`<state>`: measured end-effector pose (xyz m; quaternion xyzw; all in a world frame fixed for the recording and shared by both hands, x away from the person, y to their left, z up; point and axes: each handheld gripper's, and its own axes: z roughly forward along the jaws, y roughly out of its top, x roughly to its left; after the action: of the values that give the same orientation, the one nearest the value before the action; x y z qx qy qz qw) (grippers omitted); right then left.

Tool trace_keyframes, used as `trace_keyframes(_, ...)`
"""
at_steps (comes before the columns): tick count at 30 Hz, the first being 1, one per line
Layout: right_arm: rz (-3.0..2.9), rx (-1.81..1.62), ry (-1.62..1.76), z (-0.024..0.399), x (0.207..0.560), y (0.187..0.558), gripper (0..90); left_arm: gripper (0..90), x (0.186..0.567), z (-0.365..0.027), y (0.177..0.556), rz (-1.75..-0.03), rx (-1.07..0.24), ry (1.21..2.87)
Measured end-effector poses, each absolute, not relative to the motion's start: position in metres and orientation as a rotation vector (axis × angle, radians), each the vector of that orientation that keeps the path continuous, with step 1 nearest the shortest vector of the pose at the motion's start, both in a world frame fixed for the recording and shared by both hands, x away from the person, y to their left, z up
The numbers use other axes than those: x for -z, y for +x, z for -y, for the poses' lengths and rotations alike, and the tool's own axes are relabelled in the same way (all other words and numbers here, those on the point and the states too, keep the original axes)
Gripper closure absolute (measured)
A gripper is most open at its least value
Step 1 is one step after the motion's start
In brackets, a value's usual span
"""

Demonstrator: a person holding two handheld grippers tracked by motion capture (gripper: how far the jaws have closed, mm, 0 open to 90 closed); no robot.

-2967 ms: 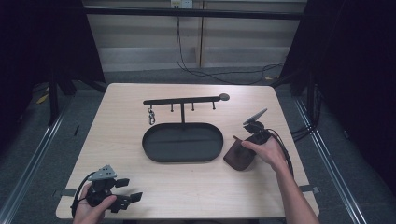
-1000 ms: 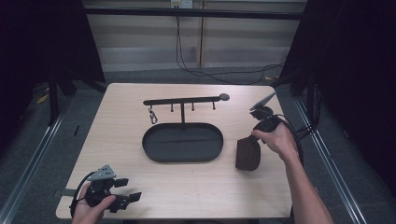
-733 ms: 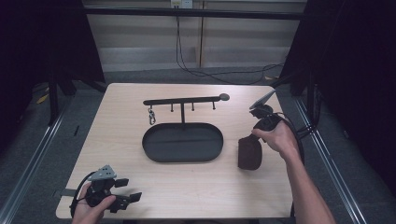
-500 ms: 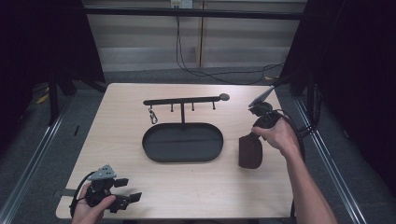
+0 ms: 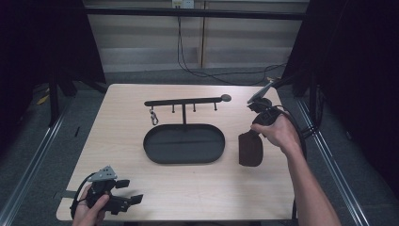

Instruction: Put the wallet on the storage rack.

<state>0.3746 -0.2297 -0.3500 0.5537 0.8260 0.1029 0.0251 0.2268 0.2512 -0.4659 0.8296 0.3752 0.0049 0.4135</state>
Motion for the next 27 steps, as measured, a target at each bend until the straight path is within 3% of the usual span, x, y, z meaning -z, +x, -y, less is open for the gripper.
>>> trace_keyframes(27, -2.547, -0.413, 1.618, 0.205, 0.311, 0.382, 81.5, 16.4, 0.466, -0.252, 0.227, -0.957, -0.023, 2.085)
